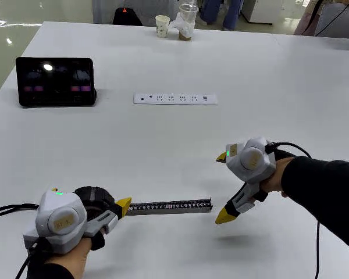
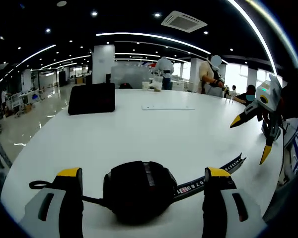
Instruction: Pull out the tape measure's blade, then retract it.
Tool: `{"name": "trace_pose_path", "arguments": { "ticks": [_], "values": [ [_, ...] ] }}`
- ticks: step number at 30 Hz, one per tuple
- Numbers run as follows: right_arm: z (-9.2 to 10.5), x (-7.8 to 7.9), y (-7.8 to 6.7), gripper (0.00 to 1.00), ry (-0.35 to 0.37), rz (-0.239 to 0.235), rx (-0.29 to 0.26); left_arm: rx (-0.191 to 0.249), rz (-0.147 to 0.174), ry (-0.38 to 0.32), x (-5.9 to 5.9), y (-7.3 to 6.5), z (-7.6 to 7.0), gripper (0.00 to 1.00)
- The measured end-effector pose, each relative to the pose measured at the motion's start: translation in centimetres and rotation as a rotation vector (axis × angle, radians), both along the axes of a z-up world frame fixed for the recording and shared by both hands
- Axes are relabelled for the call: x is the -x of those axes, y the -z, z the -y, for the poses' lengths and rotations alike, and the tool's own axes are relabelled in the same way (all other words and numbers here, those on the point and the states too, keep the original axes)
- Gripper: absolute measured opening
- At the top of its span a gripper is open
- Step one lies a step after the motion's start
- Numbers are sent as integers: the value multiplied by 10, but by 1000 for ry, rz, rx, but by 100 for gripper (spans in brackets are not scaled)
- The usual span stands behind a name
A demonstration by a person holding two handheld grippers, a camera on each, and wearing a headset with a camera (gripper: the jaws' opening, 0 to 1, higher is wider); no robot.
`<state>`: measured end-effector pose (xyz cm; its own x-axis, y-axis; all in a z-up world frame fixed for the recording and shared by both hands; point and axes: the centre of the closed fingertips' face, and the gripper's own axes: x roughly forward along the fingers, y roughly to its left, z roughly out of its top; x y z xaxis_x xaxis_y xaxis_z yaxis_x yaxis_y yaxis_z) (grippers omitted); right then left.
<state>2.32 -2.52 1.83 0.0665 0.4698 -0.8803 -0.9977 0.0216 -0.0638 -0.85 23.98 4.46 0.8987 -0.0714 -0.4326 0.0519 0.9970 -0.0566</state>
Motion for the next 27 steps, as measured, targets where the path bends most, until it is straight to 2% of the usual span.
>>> {"name": "trace_pose_path", "arguments": {
  "ticks": [4,9,15,22,27],
  "values": [
    [-3,2,6,99,-15,-20,9,1,10,-3,-1,0,-1,99],
    [-4,1,15,93,-27,-33,27,-1,36,-3,-3,0,-1,99],
    [-5,3,21,85,-43,-43,33,-4,33,-2,-5,4,-1,99],
    [-5,9,24,64,-87,-52,36,-21,36,7,-6,3,0,99],
    [-6,12,25,53,-114,-55,41,-23,36,9,-6,3,1,99]
  ]
}}
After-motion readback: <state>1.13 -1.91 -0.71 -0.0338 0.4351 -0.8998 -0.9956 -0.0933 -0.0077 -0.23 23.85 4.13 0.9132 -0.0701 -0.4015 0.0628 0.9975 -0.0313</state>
